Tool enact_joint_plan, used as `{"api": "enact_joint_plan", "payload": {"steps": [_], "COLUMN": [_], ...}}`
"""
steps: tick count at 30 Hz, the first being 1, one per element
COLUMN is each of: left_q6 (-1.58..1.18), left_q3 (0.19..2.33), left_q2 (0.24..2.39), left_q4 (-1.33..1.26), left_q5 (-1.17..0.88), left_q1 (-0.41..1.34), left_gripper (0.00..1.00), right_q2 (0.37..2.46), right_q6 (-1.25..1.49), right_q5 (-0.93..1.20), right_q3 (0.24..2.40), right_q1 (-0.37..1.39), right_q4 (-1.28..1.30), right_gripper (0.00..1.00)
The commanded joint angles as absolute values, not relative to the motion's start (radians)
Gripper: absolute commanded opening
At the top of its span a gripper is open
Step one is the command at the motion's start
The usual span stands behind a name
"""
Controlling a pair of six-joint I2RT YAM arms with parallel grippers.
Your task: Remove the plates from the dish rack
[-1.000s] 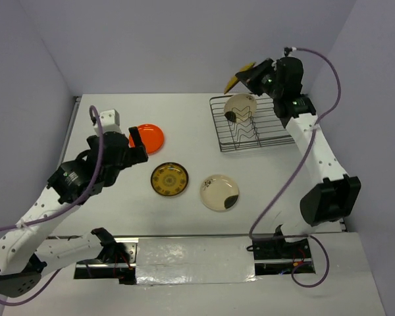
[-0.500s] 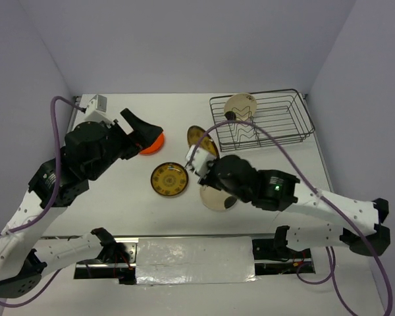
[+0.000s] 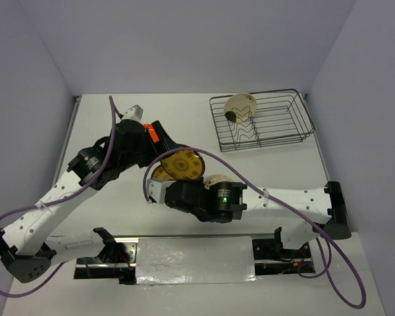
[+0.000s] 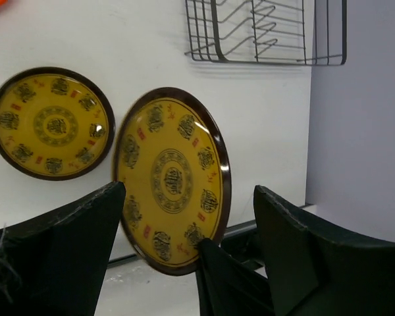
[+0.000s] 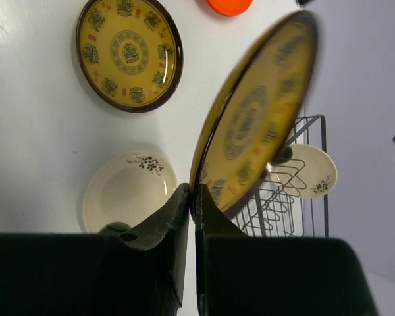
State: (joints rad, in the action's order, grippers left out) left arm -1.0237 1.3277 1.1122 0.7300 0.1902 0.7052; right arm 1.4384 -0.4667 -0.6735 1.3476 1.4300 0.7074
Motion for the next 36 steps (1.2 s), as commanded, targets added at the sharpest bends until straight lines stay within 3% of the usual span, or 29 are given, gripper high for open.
{"api": "enact_joint_plan", "payload": {"steps": [1,10,16,19,20,23,24,26,27,31,36], "left_q6": [-1.002,-0.97,-0.971,-0.963,-0.96,-0.959,-0.96,-0.956,-0.953,-0.911,-0.877], "left_q3": [1.324,1.344,1.286,1.27,1.266,1.256,1.247,1.189,1.169,1.036,0.927], "left_q2": [1.048,1.049,1.054,1.066,1.072,1.088,1.086,1.065,1.059,1.084,1.159], "left_q4": [0.759,0.766,0.729,0.698,0.689,0.69,0.675,0.635,0.612,0.461,0.286], "left_q5": [0.285,0.298,0.287,0.273,0.273,0.294,0.307,0.351,0.371,0.267,0.17], "left_q1": [0.701,0.7,0.699,0.699,0.699,0.695,0.692,0.677,0.664,0.447,0.37], "left_gripper": [0.92,0.96,0.79,0.56,0.36,0.0,0.0,0.0,0.0,0.0,0.02], "right_q2": [1.394,1.41,1.364,1.376,1.381,1.387,1.375,1.35,1.313,1.195,1.019], "right_q6": [-0.486,-0.466,-0.506,-0.509,-0.509,-0.509,-0.506,-0.479,-0.46,-0.231,0.131], "right_q5": [-0.73,-0.746,-0.75,-0.741,-0.742,-0.761,-0.768,-0.772,-0.77,-0.678,-0.453], "right_q3": [1.396,1.391,1.374,1.37,1.361,1.316,1.301,1.238,1.218,1.141,1.08], "right_q1": [1.44,1.451,1.497,1.514,1.514,1.514,1.508,1.49,1.474,1.359,1.064], "right_q4": [0.675,0.696,0.614,0.589,0.581,0.52,0.496,0.399,0.368,0.246,0.244], "right_gripper": [0.0,0.0,0.0,0.0,0.0,0.02,0.1,0.92,1.0,1.0,1.0]}}
